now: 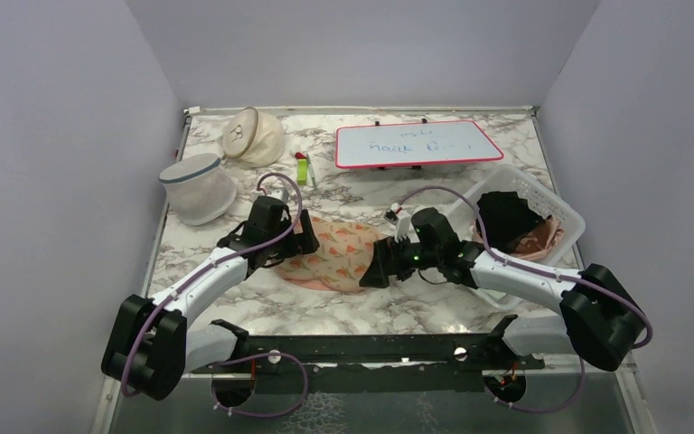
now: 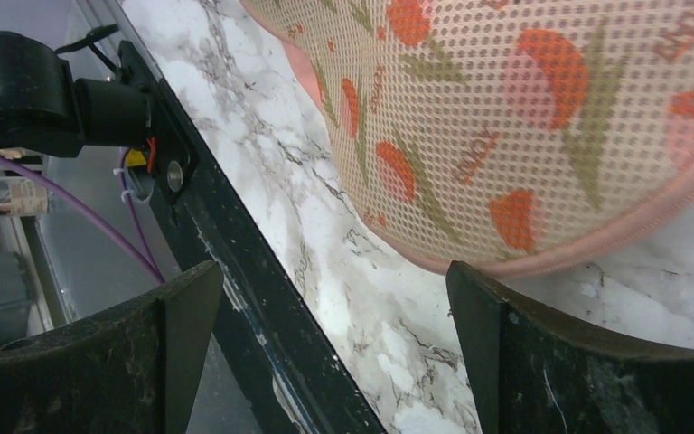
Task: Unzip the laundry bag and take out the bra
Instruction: Adjust the laundry bag at the center of the board.
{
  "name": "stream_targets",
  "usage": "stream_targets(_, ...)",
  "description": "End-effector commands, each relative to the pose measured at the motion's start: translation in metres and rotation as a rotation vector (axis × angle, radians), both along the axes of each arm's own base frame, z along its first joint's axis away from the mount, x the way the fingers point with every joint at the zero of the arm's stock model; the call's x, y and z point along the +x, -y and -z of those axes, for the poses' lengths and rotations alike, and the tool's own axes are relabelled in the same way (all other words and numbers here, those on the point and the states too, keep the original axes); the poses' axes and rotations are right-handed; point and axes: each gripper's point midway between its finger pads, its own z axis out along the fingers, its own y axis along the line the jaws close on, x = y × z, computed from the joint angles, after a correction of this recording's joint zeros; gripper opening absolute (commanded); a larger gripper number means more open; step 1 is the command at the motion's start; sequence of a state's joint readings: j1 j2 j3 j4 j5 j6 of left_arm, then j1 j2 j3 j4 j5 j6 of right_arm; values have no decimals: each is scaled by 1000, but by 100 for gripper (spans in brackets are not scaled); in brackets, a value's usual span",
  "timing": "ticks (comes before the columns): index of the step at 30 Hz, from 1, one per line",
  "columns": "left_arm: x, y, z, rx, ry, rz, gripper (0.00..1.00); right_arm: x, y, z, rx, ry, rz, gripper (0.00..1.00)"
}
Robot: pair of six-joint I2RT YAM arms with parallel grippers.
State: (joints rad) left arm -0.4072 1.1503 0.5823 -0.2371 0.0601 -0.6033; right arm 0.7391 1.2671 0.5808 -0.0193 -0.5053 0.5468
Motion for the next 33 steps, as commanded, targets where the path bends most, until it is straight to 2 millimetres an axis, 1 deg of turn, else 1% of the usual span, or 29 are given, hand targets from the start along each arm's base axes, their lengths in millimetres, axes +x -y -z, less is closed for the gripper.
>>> stream_targets(1,9,29,-20,-130,42,80,96,4,-10,5,4,9,19,92)
stream_targets(5,1,36,-15,-145,29,104,93,15,-4,12,-34,-1,116,91)
stream_targets(6,-2,36,-12,-141,24,108,93,21,0,14,-57,7,162,91)
stream_targets(8,-7,33,-5,-135,8,101,93,26,3,14,-68,16,197,91)
stream_targets(11,-14,30,4,-129,-10,100,93,30,3,17,-83,30,199,91)
stream_targets(17,-24,32,10,-153,-39,108,92,32,1,36,-131,1,181,91)
stream_targets(20,-27,31,15,-152,-49,101,92,34,-2,40,-132,1,176,91)
stream_targets(22,-25,29,16,-143,-44,91,92,29,-9,40,-100,-11,137,91)
stream_targets(23,-23,28,16,-134,-41,87,92,25,-13,41,-80,-19,113,89)
stream_targets(26,-12,24,10,-93,-15,73,92,12,-27,44,-74,-22,60,88)
stream_targets(30,11,14,-4,-5,37,54,96,-13,-55,45,-69,-34,-28,88)
stream_targets(33,33,4,-20,86,75,43,98,-39,-82,37,-50,-16,-124,88)
